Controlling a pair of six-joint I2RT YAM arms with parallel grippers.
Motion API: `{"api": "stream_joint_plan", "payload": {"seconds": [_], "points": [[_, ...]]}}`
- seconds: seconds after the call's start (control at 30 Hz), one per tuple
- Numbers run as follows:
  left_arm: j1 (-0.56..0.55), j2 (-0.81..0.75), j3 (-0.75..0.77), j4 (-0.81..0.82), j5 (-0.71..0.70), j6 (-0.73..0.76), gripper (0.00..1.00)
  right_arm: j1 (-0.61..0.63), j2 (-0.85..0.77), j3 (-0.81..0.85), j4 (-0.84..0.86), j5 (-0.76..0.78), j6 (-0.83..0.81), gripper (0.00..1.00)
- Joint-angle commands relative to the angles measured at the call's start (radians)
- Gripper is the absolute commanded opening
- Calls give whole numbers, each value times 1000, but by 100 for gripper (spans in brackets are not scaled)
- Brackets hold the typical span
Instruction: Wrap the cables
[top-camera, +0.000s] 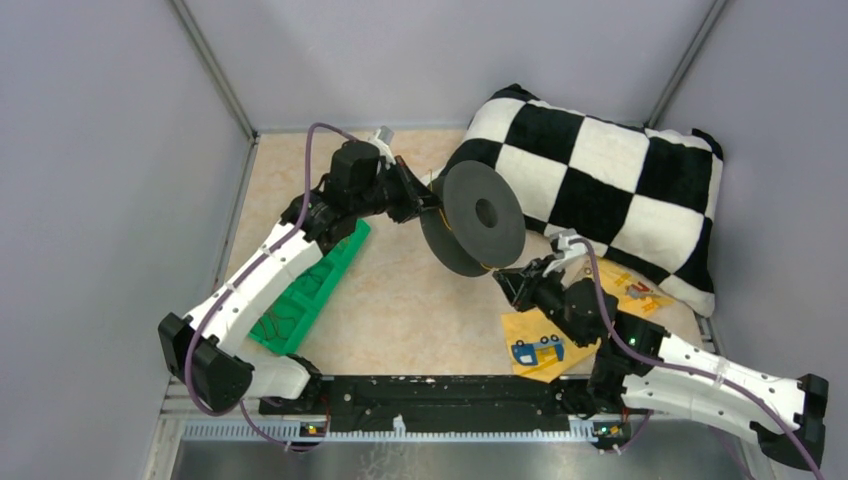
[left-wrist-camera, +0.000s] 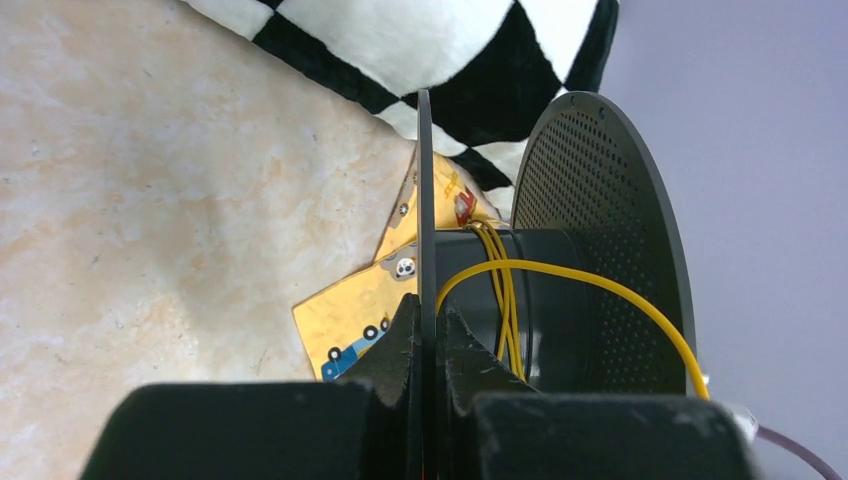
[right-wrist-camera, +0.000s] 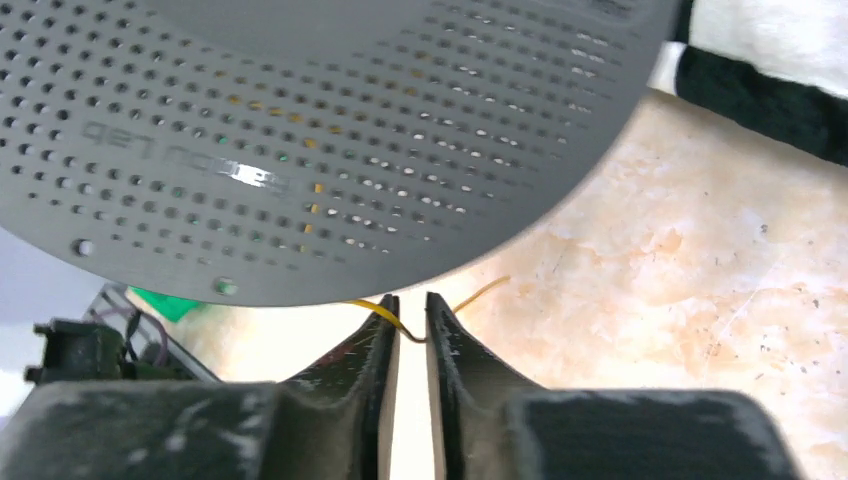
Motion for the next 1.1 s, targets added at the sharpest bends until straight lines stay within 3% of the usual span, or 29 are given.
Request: {"api": "stream_joint_plan", "payload": {"seconds": [0.0, 0.2, 0.47, 0.83, 0.97, 1.07], "points": [[18, -70, -5, 147, 100, -41, 0, 4, -117, -50, 15, 113, 40, 19], [18, -74, -39, 206, 159, -52, 0, 0, -248, -129, 61, 176, 57, 31], [19, -79, -48, 222, 178, -54, 0, -29, -219, -109, 74, 188, 75, 44], [71, -66, -50, 157, 197, -66, 0, -53, -575, -179, -206, 262, 246, 51], [74, -53, -78, 176, 204, -38, 0, -53, -542, -89, -367, 320, 249, 53], [80, -46, -157, 308, 262, 27, 0, -53, -502, -42, -397, 346, 221, 54]]}}
